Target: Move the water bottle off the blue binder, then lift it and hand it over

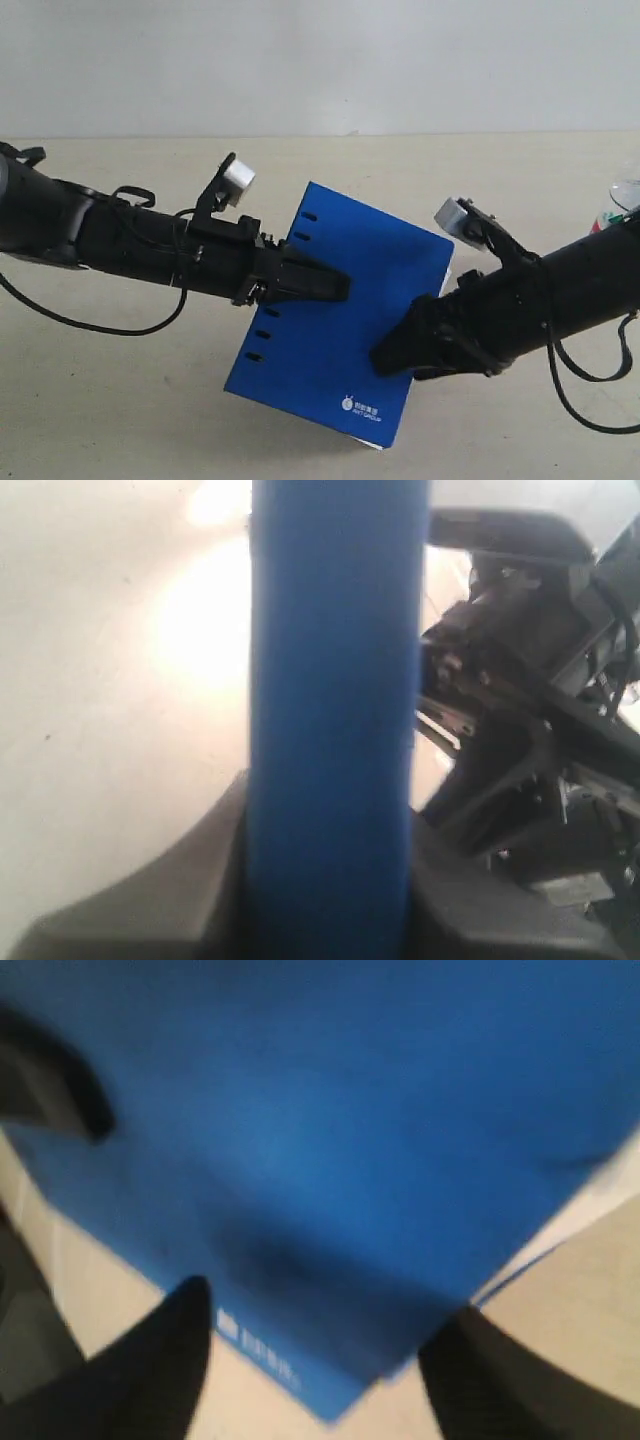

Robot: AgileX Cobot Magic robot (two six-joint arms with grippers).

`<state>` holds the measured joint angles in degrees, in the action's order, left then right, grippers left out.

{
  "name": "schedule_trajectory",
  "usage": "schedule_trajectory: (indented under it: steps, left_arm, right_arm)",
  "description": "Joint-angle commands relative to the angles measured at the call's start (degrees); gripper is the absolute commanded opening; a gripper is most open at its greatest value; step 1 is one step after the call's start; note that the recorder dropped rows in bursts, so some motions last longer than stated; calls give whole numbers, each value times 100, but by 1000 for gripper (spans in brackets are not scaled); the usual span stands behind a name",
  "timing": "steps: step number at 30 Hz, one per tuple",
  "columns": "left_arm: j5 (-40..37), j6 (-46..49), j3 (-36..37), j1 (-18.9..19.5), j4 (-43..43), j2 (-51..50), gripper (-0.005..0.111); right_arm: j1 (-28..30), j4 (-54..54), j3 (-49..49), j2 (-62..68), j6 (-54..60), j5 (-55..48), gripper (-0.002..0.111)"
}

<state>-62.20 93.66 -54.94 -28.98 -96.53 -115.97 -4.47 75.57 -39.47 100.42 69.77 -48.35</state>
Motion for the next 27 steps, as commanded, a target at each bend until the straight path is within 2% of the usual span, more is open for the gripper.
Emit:
schedule_trajectory:
  steps: [1,5,9,12,15,16,20,24,27]
  left_arm:
    - [-9,-72,-25,-41,591,593,5]
    - [1117,16,307,-41,613,1096,5]
    - [2305,197,602,-41,601,1693,5]
    - [3312,194,769,-125,601,2125,5]
    - [4756,194,829,-436,601,2440,5]
    - [5168,194,829,-613,601,2521,5]
    - [6696,253,829,-1248,617,2633,5]
    - [8258,253,829,-1891,1100,2622,5]
    - [8652,253,829,-1989,1552,2622,5]
  right_arm:
    - [-12,-1312,3,4,-377,-22,65]
    - [-12,-1677,3,-268,-470,-682,65]
    - [-12,-1942,3,-864,-722,-842,63]
    - [-12,-2315,3,-1469,-1314,-858,44]
    - [-12,-2821,3,-2176,-1943,-887,7]
    - [-12,-3020,3,-2453,-2204,-876,1]
    - [-12,-3622,3,-3579,-2608,-756,0]
    - [-12,-4020,3,-4515,-2870,-367,0]
    - [-12,-4411,3,-5007,-3104,-181,0]
